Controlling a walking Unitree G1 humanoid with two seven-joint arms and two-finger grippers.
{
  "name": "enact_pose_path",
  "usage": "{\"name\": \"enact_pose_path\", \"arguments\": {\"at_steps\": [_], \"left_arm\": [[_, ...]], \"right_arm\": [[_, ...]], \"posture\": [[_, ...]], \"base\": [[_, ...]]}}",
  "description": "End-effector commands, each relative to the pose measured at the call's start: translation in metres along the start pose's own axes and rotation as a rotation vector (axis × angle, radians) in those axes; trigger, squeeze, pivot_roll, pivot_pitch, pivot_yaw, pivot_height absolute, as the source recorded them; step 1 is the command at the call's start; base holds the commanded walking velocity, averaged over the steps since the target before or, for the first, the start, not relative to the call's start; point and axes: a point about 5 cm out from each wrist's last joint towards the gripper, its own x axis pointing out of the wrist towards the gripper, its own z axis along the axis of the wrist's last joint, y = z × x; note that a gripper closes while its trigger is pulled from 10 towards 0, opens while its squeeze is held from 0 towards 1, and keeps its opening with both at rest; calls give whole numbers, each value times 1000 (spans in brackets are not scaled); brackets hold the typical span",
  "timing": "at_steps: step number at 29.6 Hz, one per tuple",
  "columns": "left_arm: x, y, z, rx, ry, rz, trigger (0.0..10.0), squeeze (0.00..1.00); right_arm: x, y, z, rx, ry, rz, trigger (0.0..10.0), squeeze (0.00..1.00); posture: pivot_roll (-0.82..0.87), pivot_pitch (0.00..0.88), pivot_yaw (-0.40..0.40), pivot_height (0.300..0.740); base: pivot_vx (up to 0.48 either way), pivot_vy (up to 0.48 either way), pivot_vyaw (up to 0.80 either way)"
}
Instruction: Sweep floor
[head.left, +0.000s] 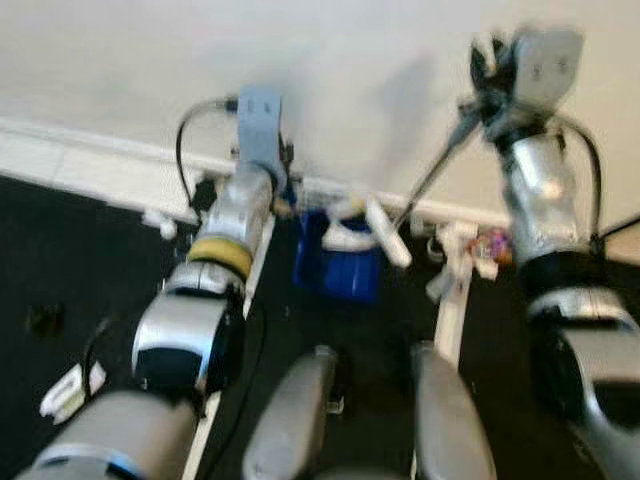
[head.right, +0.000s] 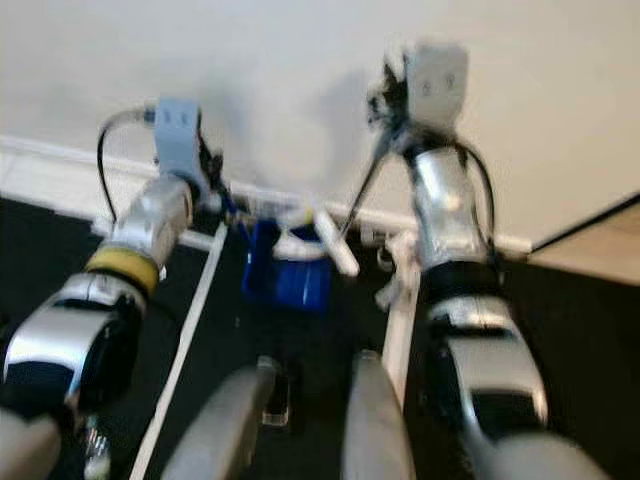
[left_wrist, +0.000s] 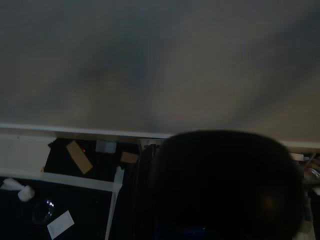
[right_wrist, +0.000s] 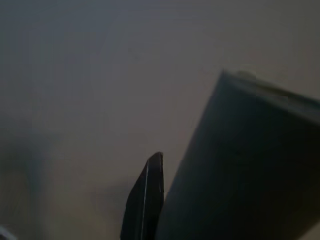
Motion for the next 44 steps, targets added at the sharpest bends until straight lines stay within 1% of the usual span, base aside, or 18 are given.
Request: {"name": "enact_pose_path", "arguments": {"at_steps": [1,3,6,7,9,10,11,16,18,19,22,23,28,33,37,40,42,44], "left_arm": [[-4,-1,-26,-5,95,-9,10000,0],[-4,-1,-26,-4,96,-9,10000,0],[-4,1,-27,0,96,-8,10000,0],[-4,1,-27,0,96,-8,10000,0],[-5,4,-29,1,98,-5,10000,0],[-5,4,-29,1,98,-5,10000,0],[-6,5,-30,0,100,-4,10000,0],[-6,6,-31,1,102,-2,10000,0],[-7,8,-33,1,106,1,10000,0],[-7,8,-33,1,106,1,10000,0],[-8,9,-35,1,113,4,10000,0],[-9,10,-36,-1,115,4,10000,0],[-11,11,-40,-6,122,6,10000,0],[-12,14,-40,-7,123,9,10000,0],[-13,18,-39,-6,121,14,10000,0],[-13,18,-38,-7,116,13,10000,0],[-14,18,-37,-8,111,10,10000,0],[-14,18,-37,-9,108,7,10000,0]], "right_arm": [[-3,-10,7,-92,-10,-18,10000,0],[-11,-21,5,-153,7,-43,10000,0],[-21,-48,2,-248,60,-104,10000,0],[-21,-48,2,-248,60,-104,10000,0],[-31,-72,-5,-323,113,-159,10000,0],[-31,-72,-5,-323,113,-159,10000,0],[-38,-77,-16,-307,146,-191,10000,0],[-51,-75,-47,-129,229,-312,10000,0],[-61,-71,-68,-14,297,-388,10000,0],[-61,-71,-68,-14,297,-388,10000,0],[-73,-66,-90,104,365,-436,10000,0],[-78,-64,-96,159,368,-462,10000,0],[-86,-47,-107,364,312,-440,10000,0],[-83,-40,-107,378,296,-427,10000,0],[-66,-32,-94,341,218,-366,10000,0],[-54,-37,-79,239,143,-343,10000,0],[-44,-48,-62,156,59,-351,10000,0],[-40,-56,-53,134,12,-373,10000,0]], "posture": [[-46,261,64,740],[-50,261,64,740],[-54,261,65,740],[-54,261,65,740],[-57,261,66,740],[-57,261,66,740],[-55,264,67,740],[-42,267,68,740],[-29,271,76,740],[-29,271,76,740],[-20,272,79,740],[-16,273,81,740],[-2,275,86,740],[13,273,90,740],[18,270,90,740],[26,269,87,740],[26,269,87,740],[25,267,86,740]], "base": [[0,0,0],[0,0,0],[0,0,0],[0,0,0],[0,0,0],[0,0,0],[0,0,0],[0,0,0],[0,0,0],[0,0,0],[0,0,0],[0,0,0],[0,0,0],[0,0,0],[0,0,0],[0,0,0],[0,0,0],[0,0,0]]}}
